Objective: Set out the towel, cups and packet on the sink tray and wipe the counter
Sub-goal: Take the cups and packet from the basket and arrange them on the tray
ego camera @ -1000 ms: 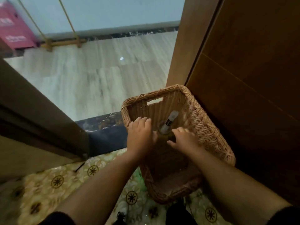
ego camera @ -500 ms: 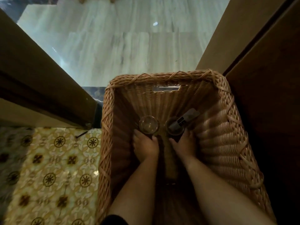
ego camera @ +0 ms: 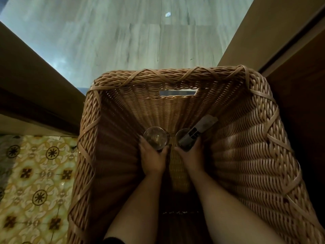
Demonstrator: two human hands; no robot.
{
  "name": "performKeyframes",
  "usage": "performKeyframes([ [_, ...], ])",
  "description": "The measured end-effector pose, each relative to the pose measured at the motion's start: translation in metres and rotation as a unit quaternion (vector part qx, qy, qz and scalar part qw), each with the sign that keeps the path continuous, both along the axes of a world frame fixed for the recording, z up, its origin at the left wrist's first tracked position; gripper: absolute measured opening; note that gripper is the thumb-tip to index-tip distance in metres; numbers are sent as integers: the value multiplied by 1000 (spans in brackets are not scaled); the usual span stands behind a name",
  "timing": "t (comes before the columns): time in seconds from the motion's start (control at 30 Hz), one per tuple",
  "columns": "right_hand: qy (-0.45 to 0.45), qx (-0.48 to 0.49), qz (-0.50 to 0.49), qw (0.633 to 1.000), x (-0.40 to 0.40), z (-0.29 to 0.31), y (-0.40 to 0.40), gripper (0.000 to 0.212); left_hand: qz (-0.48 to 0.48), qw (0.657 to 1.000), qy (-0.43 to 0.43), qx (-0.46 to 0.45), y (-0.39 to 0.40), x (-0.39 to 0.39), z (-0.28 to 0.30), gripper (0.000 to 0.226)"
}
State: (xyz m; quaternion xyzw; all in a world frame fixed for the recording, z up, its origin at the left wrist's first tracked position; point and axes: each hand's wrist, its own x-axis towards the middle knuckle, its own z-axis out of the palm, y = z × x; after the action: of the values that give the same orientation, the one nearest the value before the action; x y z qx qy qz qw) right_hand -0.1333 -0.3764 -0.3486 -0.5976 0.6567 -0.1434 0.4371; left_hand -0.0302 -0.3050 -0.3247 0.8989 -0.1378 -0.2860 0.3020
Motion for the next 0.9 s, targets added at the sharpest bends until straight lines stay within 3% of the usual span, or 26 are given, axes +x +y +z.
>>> performKeyframes([
  [0.4, -34, -15, 50, 998, -2, 27, -8, 96, 32, 996, 50, -66, 2, -5, 16, 101],
  [0.5, 15, 9, 77, 997, -18, 81, 1, 98, 48, 994, 74, -67, 18, -15, 70, 100],
  [0.63, 83, -8, 123, 989, -40, 187, 18, 102, -13, 995, 72, -68, 40, -23, 171, 106],
  [0.73, 56, -25, 185, 981, -46, 266, 32, 102, -74, 992, 31, -95, 60, -15, 241, 107],
  [0.9, 0, -76, 270, 960, -26, 361, 49, 94, -94, 985, -11, -143, 110, 28, 328, 104],
])
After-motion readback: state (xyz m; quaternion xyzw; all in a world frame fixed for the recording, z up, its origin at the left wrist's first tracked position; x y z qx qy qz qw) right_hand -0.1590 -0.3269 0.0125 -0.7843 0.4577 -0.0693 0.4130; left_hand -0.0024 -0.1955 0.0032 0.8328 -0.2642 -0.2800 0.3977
